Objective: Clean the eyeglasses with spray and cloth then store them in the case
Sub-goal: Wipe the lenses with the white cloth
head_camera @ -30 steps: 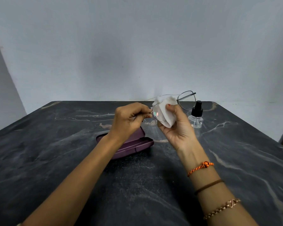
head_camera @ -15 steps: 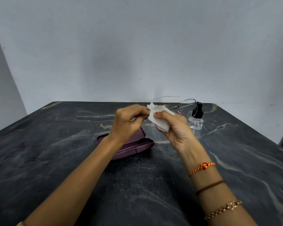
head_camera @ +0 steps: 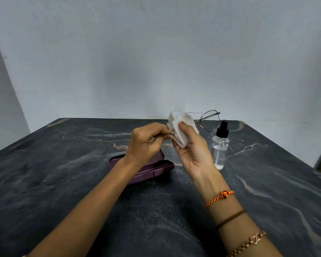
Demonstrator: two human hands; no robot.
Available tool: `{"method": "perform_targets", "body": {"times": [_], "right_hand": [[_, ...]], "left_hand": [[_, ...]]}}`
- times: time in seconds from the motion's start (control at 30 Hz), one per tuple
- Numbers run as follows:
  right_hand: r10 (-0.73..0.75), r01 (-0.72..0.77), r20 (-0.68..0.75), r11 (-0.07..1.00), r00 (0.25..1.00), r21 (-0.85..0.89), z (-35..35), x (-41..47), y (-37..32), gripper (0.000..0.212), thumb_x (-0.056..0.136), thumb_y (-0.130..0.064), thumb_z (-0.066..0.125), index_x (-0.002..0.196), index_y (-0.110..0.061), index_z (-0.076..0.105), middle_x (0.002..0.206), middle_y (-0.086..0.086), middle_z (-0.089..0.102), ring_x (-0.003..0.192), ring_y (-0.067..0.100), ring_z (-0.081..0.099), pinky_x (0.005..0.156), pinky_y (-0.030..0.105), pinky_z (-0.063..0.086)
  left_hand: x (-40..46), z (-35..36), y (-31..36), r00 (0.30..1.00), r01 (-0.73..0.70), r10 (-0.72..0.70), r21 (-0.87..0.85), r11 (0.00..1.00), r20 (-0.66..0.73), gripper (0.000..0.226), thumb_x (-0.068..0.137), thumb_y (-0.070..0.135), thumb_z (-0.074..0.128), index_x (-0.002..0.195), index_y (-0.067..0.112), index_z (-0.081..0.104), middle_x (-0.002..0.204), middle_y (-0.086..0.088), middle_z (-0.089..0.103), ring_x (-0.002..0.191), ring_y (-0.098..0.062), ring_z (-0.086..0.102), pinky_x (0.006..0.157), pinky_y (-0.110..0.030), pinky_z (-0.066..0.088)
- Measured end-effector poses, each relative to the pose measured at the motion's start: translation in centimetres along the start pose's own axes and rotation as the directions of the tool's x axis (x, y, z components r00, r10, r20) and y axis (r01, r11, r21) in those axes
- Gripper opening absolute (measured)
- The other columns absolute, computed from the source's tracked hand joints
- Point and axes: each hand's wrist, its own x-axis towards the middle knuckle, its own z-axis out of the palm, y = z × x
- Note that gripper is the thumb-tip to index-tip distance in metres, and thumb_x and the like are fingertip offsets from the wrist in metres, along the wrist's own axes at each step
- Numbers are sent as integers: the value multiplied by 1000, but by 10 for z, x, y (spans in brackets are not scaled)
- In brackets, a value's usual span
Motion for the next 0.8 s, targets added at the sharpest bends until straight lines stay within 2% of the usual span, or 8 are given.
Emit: {"method": "perform_targets", "body": {"times": [0.13,0.27,0.33,0.43,0.57,0.67,0.73,0.8], "right_hand": [[4,10,66,975,998,-221,-4,2,-4,11,80,9,56,84,0,61,60,1,71,55,7,66,48,14,51],[-21,38,50,932,999,-361,-6,4,-5,10,78,6,58,81,-1,64,69,4,70,67,13,66,59,20,55],[-15,12,-11,962,1000,-273,-5,5,-2,7,79,4,56,80,0,62,78,10,67,73,18,65,61,23,56],[15,-16,-81,1000,997,-4,-2,1,-2,8,81,4,54,79,-2,57,83,14,63,76,24,62,51,23,55],[38,-9,-107,965,994,262,2,-3,-3,6,84,2,52,84,-2,55,84,15,60,77,25,59,45,26,56],[26,-4,-95,973,995,230,4,-3,-1,7,85,2,53,80,-3,56,74,12,66,71,20,62,52,23,56],[20,-9,-74,989,997,151,3,-3,-1,9,84,3,53,79,-3,57,65,10,67,59,16,64,49,21,56],[11,-9,-48,999,999,33,1,-2,-2,10,84,3,53,79,-4,57,67,10,66,55,14,64,47,19,54]], "left_hand": [[1,-5,-3,1000,-7,7,63,998,-2,5,73,-5,63,71,-6,67,68,-15,68,67,-11,60,65,-7,48],[4,-9,-4,998,-6,10,74,997,-57,10,73,-1,59,73,-7,67,72,-14,68,73,-14,62,68,-11,51],[5,-10,-3,998,-7,11,63,998,-62,12,74,2,59,72,-7,67,72,-10,67,72,-13,62,66,-14,52],[4,-10,-3,999,-21,22,46,999,-28,15,74,6,60,71,-7,66,76,-2,62,72,-13,62,65,-16,52],[1,-4,-3,999,-34,33,26,999,29,9,74,1,63,70,-7,66,69,-13,68,68,-13,62,61,-23,54],[0,-2,-3,998,-43,41,38,998,39,7,69,-14,65,67,-7,65,68,-16,68,68,-13,62,60,-24,54],[1,-3,-3,998,-48,47,44,998,35,9,67,-16,65,67,-7,65,67,-16,68,69,-13,62,60,-22,54],[0,-3,-3,998,-56,54,57,997,41,10,67,-16,65,68,-6,66,68,-16,69,71,-13,63,61,-22,54]]}}
